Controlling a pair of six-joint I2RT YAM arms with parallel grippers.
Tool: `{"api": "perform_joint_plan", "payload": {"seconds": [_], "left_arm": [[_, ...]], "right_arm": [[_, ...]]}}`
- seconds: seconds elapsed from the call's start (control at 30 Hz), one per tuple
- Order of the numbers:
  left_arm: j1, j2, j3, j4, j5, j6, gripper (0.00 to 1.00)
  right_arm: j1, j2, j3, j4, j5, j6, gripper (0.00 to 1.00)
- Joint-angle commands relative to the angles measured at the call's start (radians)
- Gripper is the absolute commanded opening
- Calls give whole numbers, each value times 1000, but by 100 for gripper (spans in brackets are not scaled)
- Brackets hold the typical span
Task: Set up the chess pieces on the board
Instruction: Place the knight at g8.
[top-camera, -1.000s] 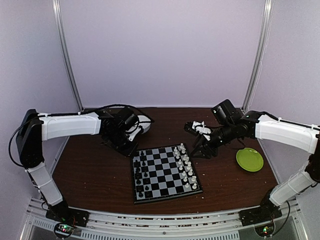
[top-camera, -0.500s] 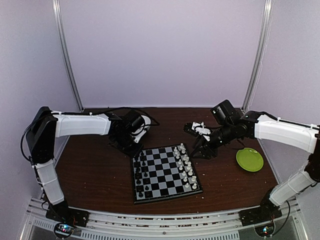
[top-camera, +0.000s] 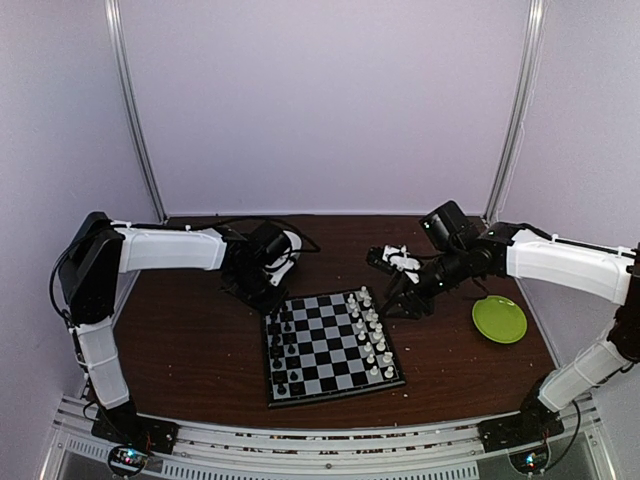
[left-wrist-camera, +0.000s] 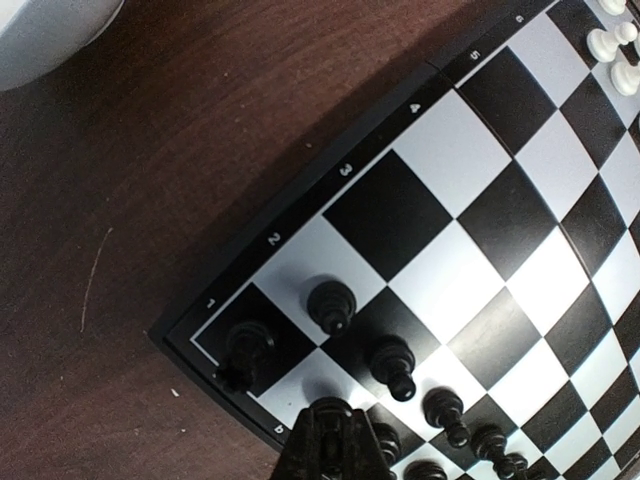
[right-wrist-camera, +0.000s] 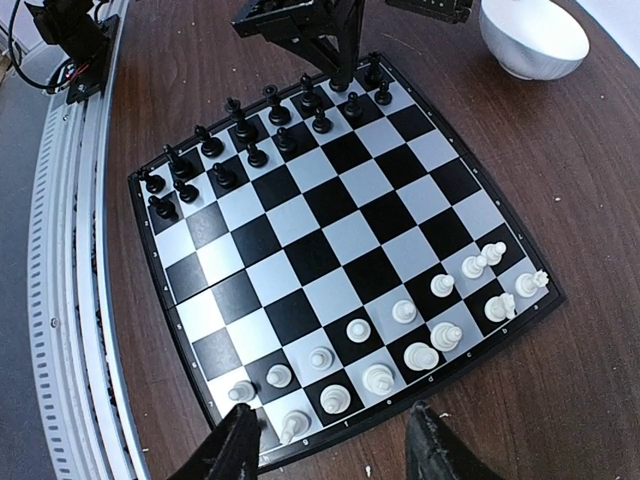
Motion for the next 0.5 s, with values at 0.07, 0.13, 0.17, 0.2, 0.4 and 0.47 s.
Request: {"api": "perform_joint_plan", "payload": {"seconds": [0.07, 0.13, 0.17, 0.2, 0.4, 0.47], "left_arm": [[9, 22, 0, 40, -15, 6, 1], [10, 25, -3, 45, -15, 6, 1], [10, 28, -3, 44, -15, 6, 1], [11, 31, -4, 44, -14, 6, 2], [11, 31, -5, 32, -9, 9, 9], [11, 26, -3, 25, -10, 9, 15]], "right_arm": [[-4, 13, 2, -12, -15, -8, 51], [-4, 13, 3, -12, -15, -7, 51], [-4, 13, 3, -13, -15, -7, 51], [-4, 13, 3, -13, -14, -7, 51], [-4, 13, 4, -14, -16, -8, 51], [-4, 13, 6, -15, -17, -6, 51]]}}
